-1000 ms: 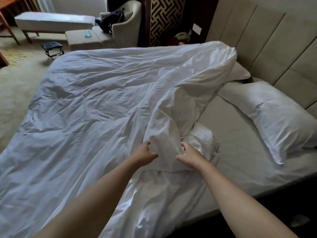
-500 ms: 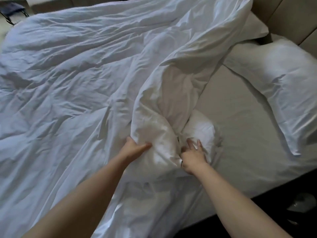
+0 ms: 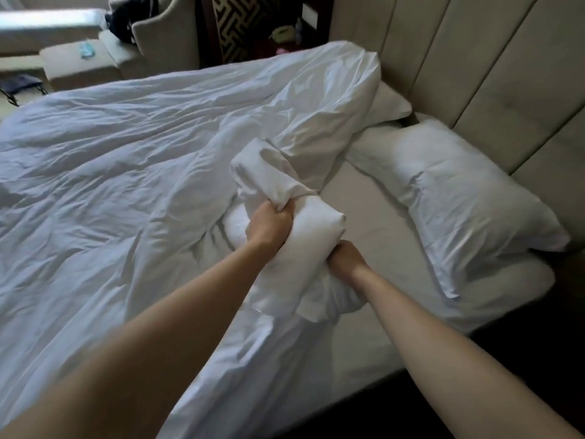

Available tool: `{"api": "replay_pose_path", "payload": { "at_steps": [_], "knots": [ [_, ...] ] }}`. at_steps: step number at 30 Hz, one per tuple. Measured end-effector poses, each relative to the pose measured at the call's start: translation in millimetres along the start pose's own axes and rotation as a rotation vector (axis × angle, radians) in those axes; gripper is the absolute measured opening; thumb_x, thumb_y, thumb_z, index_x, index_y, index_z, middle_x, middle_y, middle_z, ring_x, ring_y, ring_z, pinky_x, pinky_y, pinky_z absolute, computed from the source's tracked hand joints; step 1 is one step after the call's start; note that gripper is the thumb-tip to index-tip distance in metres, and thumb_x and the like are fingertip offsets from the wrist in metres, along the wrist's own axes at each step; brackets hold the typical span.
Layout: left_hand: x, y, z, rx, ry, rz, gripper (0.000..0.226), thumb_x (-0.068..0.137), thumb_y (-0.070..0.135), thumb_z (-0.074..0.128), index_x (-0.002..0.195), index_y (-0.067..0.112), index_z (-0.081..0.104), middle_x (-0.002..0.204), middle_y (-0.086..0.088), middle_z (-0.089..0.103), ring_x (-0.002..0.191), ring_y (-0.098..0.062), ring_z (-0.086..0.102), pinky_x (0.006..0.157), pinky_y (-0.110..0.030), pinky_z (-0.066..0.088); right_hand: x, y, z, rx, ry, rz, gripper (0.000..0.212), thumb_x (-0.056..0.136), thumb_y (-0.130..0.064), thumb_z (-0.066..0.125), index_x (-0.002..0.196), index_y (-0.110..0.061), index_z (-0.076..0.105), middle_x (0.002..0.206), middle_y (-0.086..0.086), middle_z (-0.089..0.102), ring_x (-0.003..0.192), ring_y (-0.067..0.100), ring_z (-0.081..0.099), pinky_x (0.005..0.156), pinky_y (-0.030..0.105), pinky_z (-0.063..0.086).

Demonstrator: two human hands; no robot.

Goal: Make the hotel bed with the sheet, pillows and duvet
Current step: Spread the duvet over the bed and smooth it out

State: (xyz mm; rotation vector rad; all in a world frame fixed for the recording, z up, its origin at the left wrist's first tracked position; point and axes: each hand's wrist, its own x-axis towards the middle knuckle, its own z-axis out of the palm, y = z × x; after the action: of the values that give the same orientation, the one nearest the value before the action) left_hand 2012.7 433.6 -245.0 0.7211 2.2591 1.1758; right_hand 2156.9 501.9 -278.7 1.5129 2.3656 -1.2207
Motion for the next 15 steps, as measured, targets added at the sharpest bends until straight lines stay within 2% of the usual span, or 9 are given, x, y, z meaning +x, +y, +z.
{"api": "replay_pose_path", "payload": {
  "at_steps": [1,3,5,7,9,12,14,15],
  "knots": [
    [-9.6,23.4,14.4,-0.058,0.006,0.047,0.034,0.090,0.043,0.050,0.099,0.015,0.067,0.108,-0.007,0.066,0.100,-0.027,0.061,0.093,-0.042,0.048,-8.0,11.7,-18.7,0.005,0.015,-0.023,0.032,0.099,-0.012,0.040,0.112,0.008,0.062,0.121,0.025,0.062,0.112,0.038,0.057,0.072,0.027,0.034],
    [-27.2,70.6,47.3,-0.190,0.012,0.123,0.033,0.086,0.041,0.053,0.100,0.015,0.068,0.115,-0.006,0.063,0.103,-0.022,0.060,0.096,-0.042,0.048,-27.2,35.5,-64.6,0.004,0.074,-0.057,0.029,0.098,-0.007,0.039,0.103,0.010,0.062,0.116,0.030,0.063,0.106,0.039,0.059,0.074,0.036,0.037],
    [-49.1,122.6,83.0,-0.291,-0.022,0.182,0.036,0.086,0.040,0.055,0.106,0.013,0.067,0.112,-0.003,0.065,0.103,-0.018,0.060,0.093,-0.034,0.048,-51.2,65.4,-117.8,0.124,0.135,-0.067,0.029,0.098,-0.005,0.036,0.098,0.011,0.060,0.112,0.033,0.062,0.103,0.043,0.059,0.080,0.043,0.042],
    [-74.8,177.6,123.3,-0.377,-0.081,0.240,0.024,0.091,0.035,0.056,0.101,0.015,0.066,0.098,0.004,0.066,0.099,-0.016,0.060,0.086,-0.028,0.044,-79.8,100.9,-175.4,0.256,0.254,-0.039,0.034,0.101,-0.006,0.033,0.112,0.016,0.057,0.119,0.031,0.059,0.111,0.043,0.055,0.073,0.033,0.038],
    [-106.5,234.9,166.6,-0.448,-0.172,0.288,0.012,0.092,0.035,0.056,0.088,0.025,0.062,0.087,0.010,0.063,0.093,-0.016,0.061,0.082,-0.029,0.047,-107.5,138.6,-231.0,0.414,0.374,0.065,0.038,0.104,-0.012,0.032,0.128,0.011,0.050,0.130,0.026,0.054,0.121,0.039,0.051,0.076,0.025,0.033],
    [-157.2,311.0,237.0,-0.494,-0.360,0.362,0.019,0.091,0.038,0.058,0.081,0.022,0.058,0.085,-0.002,0.064,0.078,-0.015,0.062,0.070,-0.032,0.053,-137.1,201.0,-299.4,0.498,0.519,0.199,0.039,0.105,-0.011,0.031,0.137,0.005,0.045,0.141,0.021,0.048,0.128,0.035,0.047,0.086,0.029,0.038],
    [-185.8,343.5,281.8,-0.466,-0.458,0.413,0.026,0.088,0.043,0.059,0.089,0.017,0.063,0.090,-0.007,0.069,0.081,-0.019,0.066,0.076,-0.037,0.055,-155.8,241.0,-337.1,0.424,0.642,0.245,0.039,0.106,-0.011,0.026,0.140,0.001,0.041,0.147,0.019,0.044,0.133,0.032,0.044,0.101,0.034,0.036],
    [-198.0,353.6,299.0,-0.442,-0.495,0.436,0.029,0.087,0.044,0.060,0.093,0.015,0.064,0.092,-0.008,0.070,0.082,-0.020,0.067,0.077,-0.037,0.055,-162.6,262.8,-350.1,0.450,0.689,0.255,0.040,0.106,-0.014,0.026,0.141,-0.001,0.041,0.148,0.018,0.043,0.134,0.031,0.043,0.103,0.034,0.035]
  ]
}}
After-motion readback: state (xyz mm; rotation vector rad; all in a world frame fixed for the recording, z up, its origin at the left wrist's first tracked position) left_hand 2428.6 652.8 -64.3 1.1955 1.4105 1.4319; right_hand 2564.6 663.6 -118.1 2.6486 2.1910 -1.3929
